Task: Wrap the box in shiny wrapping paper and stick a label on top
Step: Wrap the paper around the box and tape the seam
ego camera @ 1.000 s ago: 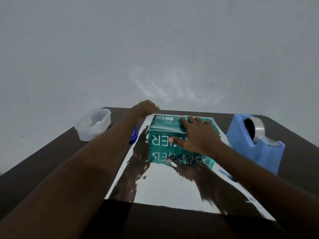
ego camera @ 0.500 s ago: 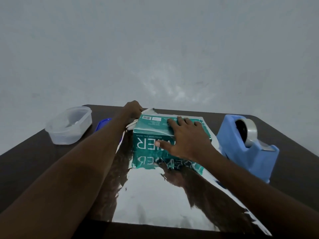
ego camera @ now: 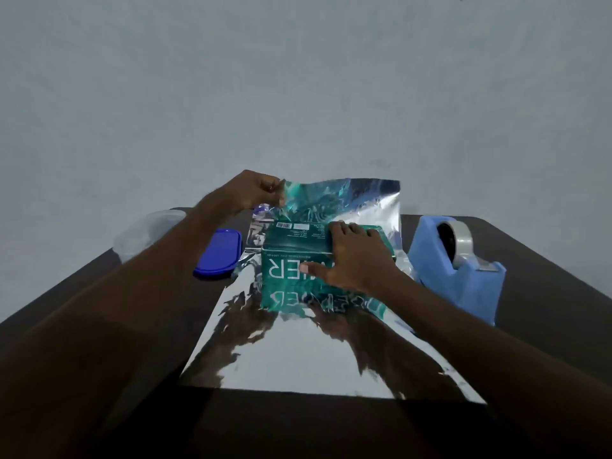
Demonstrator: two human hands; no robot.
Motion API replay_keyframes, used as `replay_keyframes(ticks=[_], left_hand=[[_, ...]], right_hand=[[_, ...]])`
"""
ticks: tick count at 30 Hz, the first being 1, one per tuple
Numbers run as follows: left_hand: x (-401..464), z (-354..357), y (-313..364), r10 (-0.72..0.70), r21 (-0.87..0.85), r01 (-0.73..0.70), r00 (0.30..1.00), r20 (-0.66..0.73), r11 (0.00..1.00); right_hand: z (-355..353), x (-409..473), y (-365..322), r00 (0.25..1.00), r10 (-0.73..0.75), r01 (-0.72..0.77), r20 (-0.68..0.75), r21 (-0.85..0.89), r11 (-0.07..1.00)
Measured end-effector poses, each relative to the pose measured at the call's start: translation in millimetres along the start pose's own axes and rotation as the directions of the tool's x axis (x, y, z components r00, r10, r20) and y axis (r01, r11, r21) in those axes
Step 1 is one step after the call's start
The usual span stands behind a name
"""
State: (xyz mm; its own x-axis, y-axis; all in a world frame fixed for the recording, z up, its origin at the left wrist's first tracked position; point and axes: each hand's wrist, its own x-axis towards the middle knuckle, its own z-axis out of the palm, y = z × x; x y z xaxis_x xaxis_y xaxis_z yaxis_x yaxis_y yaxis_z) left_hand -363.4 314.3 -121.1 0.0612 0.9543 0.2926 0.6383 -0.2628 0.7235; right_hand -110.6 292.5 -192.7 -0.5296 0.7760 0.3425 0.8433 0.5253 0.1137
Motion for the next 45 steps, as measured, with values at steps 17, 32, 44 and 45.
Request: replay_keyframes(ticks=[17, 32, 44, 45], left_hand=[[-81, 21, 12, 0.160, 0.427, -0.162, 0.986, 0.041, 0.890], [-103, 29, 13, 0.207, 0.482, -0.147, 0.976, -0.073, 0.863], [-110, 30, 20, 0.285, 0.597, -0.140, 0.946, -0.156, 0.790], [-109, 34, 25, 0.278, 0.571, -0.152, 0.950, -0.139, 0.807]], right_hand=[[-18, -18, 2, 0.999, -0.006, 0.008, -0.037, 0.062, 0.998], [-21, -45, 12, 0.977, -0.054, 0.082, -0.208, 0.128, 0.988], [-23, -45, 13, 0.952, 0.013, 0.038, -0.305, 0.159, 0.987], [-22, -44, 13, 0.951, 0.013, 0.041, -0.308, 0.168, 0.985]])
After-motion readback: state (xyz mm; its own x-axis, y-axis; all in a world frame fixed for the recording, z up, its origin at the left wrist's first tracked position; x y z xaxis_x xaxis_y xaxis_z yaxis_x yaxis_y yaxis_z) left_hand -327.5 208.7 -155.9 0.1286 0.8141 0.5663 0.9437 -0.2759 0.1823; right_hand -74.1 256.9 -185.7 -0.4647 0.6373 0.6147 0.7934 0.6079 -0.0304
